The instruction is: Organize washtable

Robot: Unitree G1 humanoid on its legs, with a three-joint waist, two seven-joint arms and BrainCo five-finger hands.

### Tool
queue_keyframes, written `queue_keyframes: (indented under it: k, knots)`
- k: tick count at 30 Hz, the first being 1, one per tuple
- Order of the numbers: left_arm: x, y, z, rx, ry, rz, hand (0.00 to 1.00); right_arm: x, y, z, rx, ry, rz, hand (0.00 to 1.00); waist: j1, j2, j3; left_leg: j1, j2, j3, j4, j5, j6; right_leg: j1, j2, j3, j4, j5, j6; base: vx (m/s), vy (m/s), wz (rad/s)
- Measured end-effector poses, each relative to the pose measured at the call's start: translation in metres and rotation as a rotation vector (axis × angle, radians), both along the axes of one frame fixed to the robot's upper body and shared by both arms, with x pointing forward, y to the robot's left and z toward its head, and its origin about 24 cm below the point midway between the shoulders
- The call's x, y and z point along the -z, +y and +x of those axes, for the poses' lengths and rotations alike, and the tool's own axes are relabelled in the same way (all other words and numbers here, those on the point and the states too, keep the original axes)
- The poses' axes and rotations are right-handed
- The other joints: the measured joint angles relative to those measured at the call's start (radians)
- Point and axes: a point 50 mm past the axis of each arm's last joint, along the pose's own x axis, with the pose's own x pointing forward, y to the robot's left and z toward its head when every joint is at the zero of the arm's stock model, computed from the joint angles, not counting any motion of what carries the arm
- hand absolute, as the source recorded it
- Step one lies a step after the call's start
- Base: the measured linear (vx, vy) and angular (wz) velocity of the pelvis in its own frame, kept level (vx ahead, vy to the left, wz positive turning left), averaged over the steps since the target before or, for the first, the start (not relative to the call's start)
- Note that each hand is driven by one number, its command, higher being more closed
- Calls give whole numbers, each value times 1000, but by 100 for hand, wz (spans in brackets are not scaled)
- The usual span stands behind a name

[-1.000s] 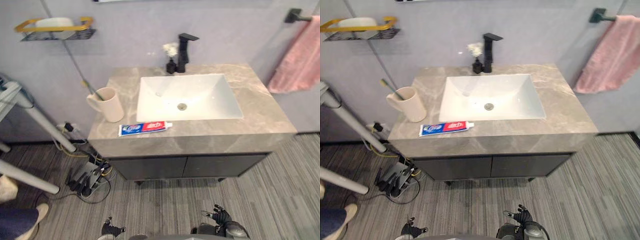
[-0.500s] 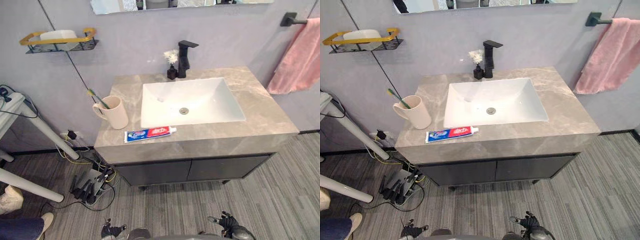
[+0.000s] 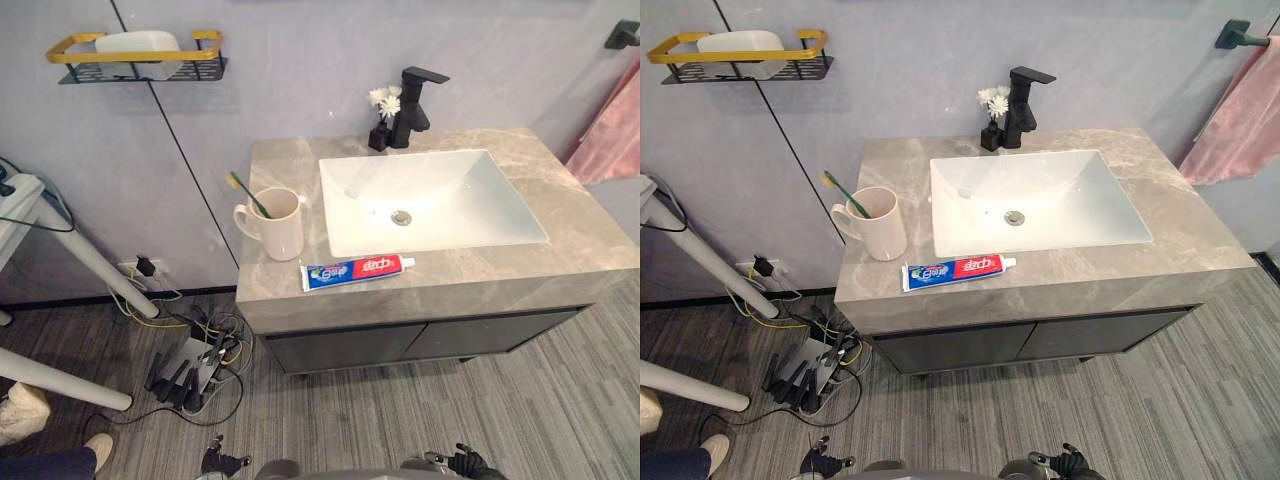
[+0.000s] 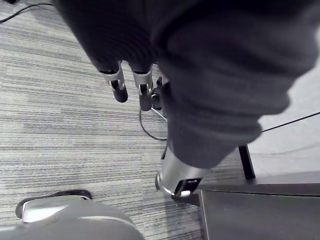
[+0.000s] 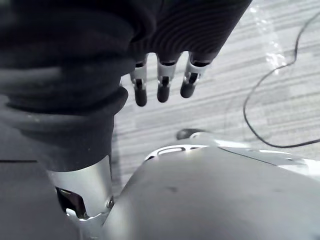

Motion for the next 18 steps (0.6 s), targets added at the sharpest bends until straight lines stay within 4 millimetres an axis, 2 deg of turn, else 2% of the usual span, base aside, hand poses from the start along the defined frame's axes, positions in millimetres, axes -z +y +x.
queue_keyframes:
  k: [3,5,6,18]
  knots:
    - [4,1,-20,-58,44,-32,0,1,0,-8,25,16,13,0,4,-6,-5,90,29,1,-97,31,-23,64,31,-9,-27,0,0,19,-136,1]
    - [4,1,-25,-84,50,-46,0,2,0,-11,22,22,24,0,3,-8,-17,114,32,6,-143,52,-31,73,36,-9,-42,0,0,-23,-63,-6]
    - [4,11,-31,-93,74,-31,0,6,16,-22,-3,57,70,0,2,-55,-34,188,25,20,-306,133,-36,106,48,-8,-129,43,0,0,0,0]
    - [4,11,-32,-103,69,-55,0,6,18,-21,39,30,82,0,2,-54,-33,159,25,18,-306,133,-36,73,49,-8,-129,42,0,0,0,0]
